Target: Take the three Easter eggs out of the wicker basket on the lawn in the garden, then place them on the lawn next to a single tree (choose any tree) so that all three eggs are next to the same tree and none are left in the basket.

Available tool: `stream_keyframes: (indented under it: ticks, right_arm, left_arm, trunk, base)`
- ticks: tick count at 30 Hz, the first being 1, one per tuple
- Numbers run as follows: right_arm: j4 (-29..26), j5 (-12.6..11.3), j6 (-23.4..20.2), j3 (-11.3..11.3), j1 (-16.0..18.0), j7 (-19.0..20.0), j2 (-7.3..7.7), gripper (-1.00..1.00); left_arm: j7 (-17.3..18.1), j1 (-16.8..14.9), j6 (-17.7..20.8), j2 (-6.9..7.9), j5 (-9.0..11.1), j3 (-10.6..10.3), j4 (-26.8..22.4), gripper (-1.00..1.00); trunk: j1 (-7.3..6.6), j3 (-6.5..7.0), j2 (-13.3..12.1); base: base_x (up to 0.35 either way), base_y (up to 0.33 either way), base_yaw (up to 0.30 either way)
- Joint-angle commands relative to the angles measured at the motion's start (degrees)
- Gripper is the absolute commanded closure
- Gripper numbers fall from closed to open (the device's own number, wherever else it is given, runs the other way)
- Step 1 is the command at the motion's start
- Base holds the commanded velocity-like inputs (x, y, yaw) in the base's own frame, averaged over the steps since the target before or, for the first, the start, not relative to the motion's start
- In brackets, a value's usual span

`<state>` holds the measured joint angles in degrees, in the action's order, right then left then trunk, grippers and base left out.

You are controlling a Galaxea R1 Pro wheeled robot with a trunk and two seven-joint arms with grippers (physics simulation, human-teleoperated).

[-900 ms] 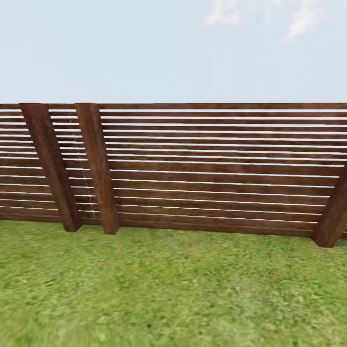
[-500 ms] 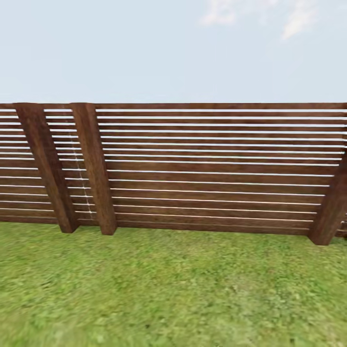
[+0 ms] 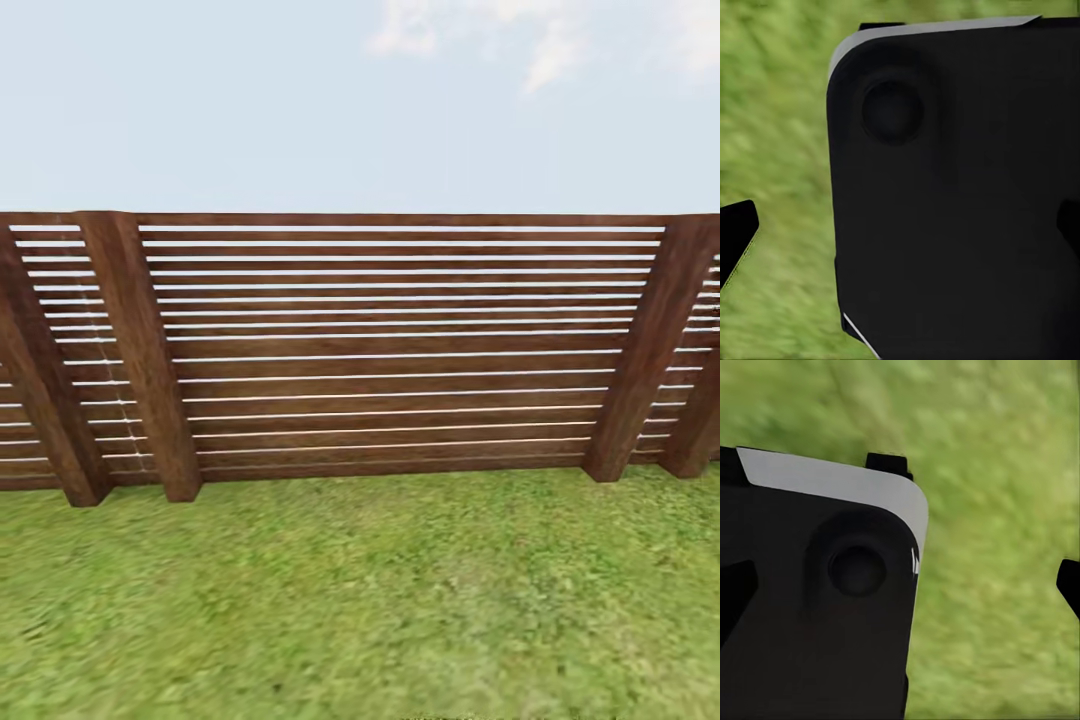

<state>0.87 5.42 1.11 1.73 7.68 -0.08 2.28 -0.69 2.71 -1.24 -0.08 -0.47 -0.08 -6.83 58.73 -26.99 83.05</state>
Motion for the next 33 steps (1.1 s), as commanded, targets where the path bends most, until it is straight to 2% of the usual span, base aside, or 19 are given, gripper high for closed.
stream_keyframes:
  ticks: [1, 33]
  right_arm:
    - [0.1, 0.6, 0.1, 0.1, 0.1, 0.0, 0.01, -1.0]
    - [-0.1, 0.6, 0.1, 0.0, 0.0, 0.0, 0.1, -1.0]
  left_arm:
    - [-0.1, 0.0, -0.1, -0.01, -0.1, 0.0, -0.1, -1.0]
    - [-0.1, 0.0, -0.1, 0.0, -0.1, 0.0, -0.1, -1.0]
  trunk:
    - [0.0, -0.04, 0.0]
    - [0.0, -0.04, 0.0]
  base:
    - [0.0, 0.0, -0.27]
    - [0.0, 0.0, -0.27]
